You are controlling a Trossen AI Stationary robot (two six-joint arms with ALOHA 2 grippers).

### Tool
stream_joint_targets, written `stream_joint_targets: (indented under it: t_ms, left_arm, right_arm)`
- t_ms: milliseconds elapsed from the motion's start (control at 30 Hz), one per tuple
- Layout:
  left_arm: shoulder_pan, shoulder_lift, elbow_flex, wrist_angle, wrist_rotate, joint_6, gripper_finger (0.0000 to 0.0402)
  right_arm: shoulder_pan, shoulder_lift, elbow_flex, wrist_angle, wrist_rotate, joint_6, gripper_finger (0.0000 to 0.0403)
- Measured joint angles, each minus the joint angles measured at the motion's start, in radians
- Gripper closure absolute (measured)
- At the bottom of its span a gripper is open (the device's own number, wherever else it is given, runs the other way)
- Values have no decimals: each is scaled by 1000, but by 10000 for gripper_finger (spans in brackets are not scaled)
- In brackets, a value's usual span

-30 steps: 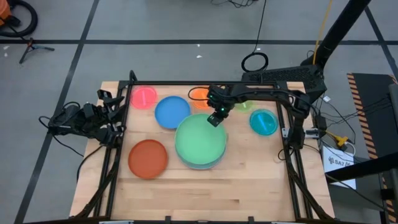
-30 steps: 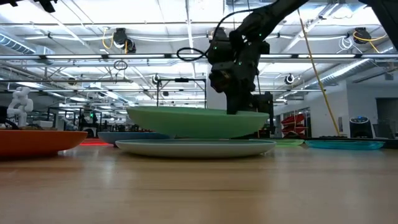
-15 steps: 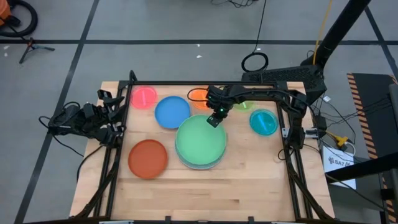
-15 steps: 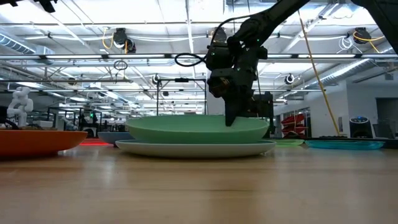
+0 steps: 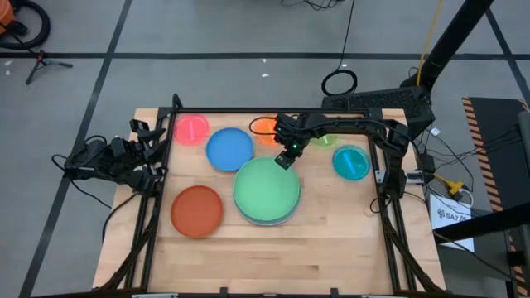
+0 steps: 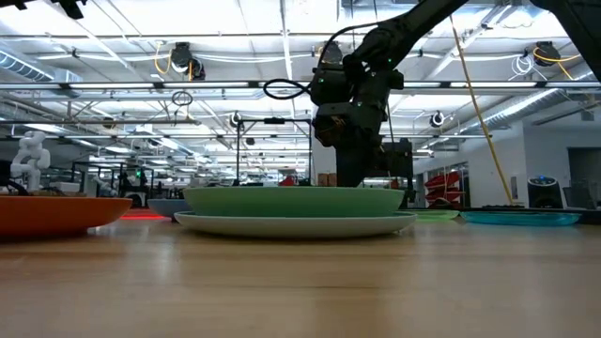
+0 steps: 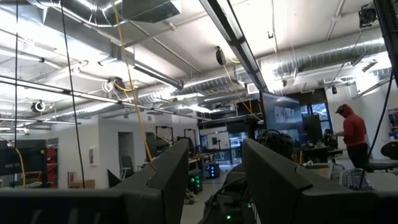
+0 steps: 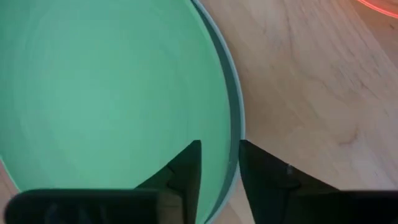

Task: Stack plastic plates
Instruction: Stack the green plate on top of the light blue plate, then stack the dark blue plate on top of the green plate

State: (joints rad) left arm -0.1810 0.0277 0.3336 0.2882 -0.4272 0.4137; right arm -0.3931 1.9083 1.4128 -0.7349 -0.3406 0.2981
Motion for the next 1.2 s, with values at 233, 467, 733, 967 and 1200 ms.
stream_joint_targets:
  t_ms: [233,467,733,967,1200]
  left_arm:
    - [0,0,0,-7,0,-8,243]
    - [0,0,1,-43,-9,-32,243]
    - [0,0,1,-114,-23,-109,243]
    - [0,32,1,-137,-27,-212,243]
    - [8,144,1,-113,-74,-268,243]
  right_arm:
    - [-5,-26,0,-43,2,-9,272]
    - [66,-104,-11,-45,129,-95,278]
    - [168,-302,-171,158,161,-135,282]
    - [216,-510,-400,423,161,-161,282]
    - [225,-678,-593,660,162,-217,282]
